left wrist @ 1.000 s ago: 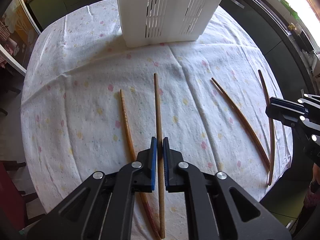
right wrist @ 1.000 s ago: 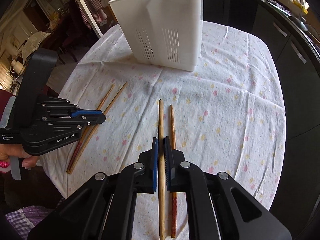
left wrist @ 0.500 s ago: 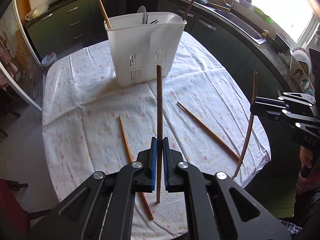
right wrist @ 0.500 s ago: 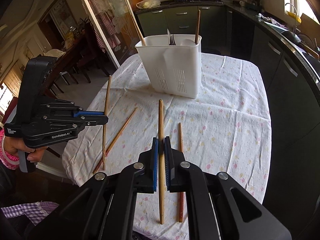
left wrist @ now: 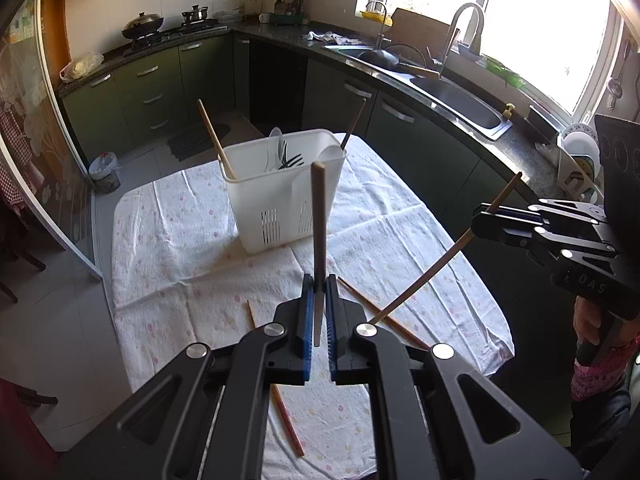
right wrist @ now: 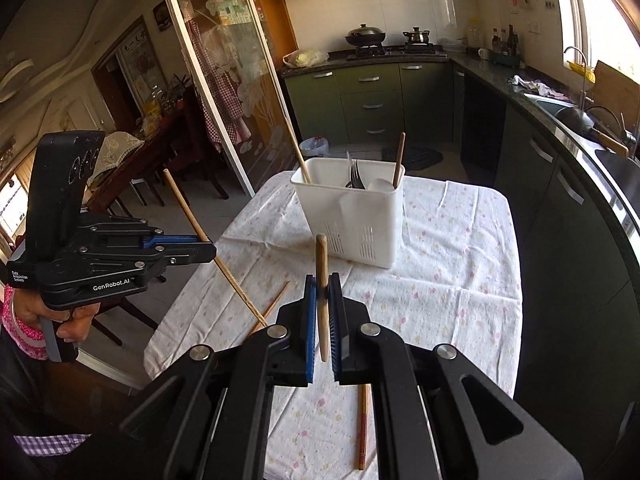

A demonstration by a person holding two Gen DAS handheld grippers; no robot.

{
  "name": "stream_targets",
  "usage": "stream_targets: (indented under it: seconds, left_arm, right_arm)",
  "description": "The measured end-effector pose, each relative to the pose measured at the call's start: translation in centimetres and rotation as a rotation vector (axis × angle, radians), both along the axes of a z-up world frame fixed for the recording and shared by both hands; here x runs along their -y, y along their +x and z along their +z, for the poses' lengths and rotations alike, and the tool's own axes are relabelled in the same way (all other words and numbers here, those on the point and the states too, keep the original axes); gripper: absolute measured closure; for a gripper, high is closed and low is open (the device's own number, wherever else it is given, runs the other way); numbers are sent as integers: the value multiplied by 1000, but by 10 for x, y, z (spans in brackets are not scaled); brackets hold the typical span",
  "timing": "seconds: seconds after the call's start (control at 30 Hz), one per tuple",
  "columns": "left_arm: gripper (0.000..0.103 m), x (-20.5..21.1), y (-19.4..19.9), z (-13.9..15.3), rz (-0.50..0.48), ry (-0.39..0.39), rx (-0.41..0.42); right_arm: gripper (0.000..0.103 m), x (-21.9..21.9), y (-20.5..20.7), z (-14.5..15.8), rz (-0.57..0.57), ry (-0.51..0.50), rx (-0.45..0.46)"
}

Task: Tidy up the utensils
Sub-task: 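Lift both chopsticks and carry them over the holder with both tools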

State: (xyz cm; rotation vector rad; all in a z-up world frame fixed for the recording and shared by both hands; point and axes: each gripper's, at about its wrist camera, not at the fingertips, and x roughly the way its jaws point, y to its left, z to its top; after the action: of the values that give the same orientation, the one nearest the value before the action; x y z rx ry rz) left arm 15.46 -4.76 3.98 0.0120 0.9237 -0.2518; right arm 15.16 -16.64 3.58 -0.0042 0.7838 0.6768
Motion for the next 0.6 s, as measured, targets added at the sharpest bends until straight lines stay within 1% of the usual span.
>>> stream_targets:
  seconds: [0.23,0.4,0.5,0.6]
  left_arm:
    - [97,-2,22,53,32,5,115]
    - [97,-3,40,88,58,-4,205]
    - [97,-3,53,100,77,5,259]
    - [97,-3,68,104,94,18,289]
  right_arm:
    - [96,-6,19,49,-9,3,63]
    - [96,-9,38,88,-41,24,115]
    - [96,-11,54,110,-71,52,153]
    - [96,-14,75,128,-96,88,178]
